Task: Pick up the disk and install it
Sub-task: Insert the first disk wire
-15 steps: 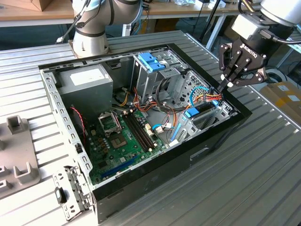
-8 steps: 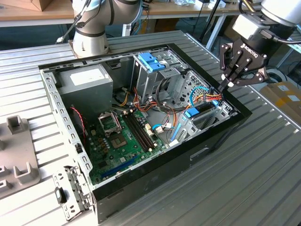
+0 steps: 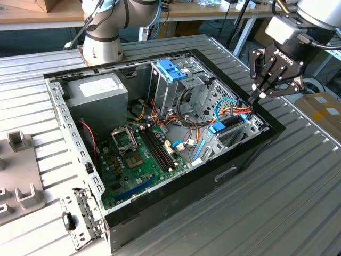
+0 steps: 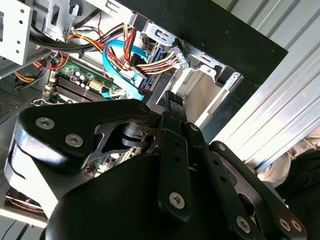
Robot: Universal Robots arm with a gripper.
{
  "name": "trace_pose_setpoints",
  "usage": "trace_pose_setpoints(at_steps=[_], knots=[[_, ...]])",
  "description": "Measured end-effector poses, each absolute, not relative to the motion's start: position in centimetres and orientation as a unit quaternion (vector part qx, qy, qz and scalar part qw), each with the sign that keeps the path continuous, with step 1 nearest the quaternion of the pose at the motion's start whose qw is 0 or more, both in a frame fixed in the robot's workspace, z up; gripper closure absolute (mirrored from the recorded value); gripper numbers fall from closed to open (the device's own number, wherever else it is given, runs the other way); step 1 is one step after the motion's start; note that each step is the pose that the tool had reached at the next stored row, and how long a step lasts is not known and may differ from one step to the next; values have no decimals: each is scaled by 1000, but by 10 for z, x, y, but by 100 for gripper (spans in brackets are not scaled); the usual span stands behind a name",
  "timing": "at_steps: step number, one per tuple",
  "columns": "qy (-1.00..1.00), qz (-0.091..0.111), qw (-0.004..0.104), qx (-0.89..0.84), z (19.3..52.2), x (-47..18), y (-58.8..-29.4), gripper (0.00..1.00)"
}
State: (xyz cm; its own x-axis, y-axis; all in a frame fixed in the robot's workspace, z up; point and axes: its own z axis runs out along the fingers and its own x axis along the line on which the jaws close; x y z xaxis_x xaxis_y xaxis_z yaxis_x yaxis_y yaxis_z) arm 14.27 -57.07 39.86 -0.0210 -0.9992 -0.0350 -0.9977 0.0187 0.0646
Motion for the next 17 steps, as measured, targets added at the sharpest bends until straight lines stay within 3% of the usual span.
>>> trace_pose_setpoints(at_steps=[14, 17], knots=[[-714, -36, 11, 700, 398, 150, -571, 89], [-714, -36, 11, 700, 398, 151, -571, 71]])
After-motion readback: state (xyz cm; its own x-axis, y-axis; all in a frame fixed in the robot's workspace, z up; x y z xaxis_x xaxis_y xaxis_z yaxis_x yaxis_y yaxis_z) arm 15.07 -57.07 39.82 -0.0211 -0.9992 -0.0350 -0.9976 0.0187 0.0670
